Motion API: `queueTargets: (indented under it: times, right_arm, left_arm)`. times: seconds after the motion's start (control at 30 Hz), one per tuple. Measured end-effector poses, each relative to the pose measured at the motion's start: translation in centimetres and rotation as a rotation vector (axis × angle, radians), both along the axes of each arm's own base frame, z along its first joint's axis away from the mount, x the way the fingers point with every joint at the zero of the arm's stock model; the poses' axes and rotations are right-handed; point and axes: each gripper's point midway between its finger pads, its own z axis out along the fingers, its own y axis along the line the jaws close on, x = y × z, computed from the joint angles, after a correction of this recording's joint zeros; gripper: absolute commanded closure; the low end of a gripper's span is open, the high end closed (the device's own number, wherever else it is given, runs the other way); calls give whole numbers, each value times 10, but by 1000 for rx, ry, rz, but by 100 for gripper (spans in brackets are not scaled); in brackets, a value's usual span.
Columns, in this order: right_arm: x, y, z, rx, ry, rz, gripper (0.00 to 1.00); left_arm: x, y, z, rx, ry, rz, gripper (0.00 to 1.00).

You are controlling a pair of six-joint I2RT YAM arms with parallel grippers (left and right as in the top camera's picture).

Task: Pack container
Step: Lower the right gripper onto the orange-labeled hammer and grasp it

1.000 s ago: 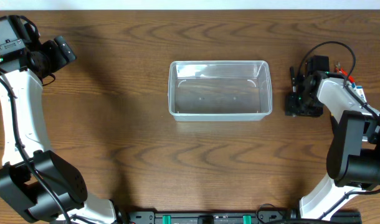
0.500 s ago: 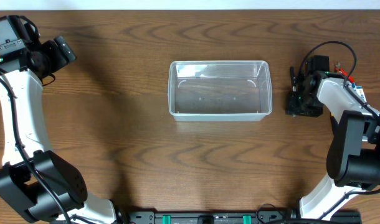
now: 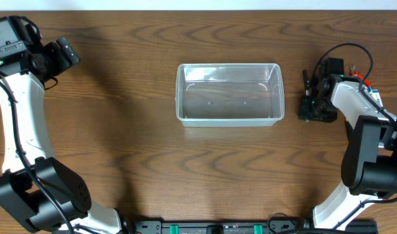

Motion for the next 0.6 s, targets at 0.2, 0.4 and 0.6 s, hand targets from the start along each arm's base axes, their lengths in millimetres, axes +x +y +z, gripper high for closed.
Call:
queueTargets:
  times: [0.2, 0.4, 0.6]
  right_arm:
    - [0, 0, 0, 0, 0, -1, 48]
    - [0, 0, 0, 0, 0, -5, 59]
    - [-2, 0, 0, 1, 8, -8, 75]
  left_arm:
    - [0, 0, 0, 0, 0, 0, 2]
    - [0, 0, 0, 0, 0, 0, 2]
    - [0, 0, 0, 0, 0, 0, 2]
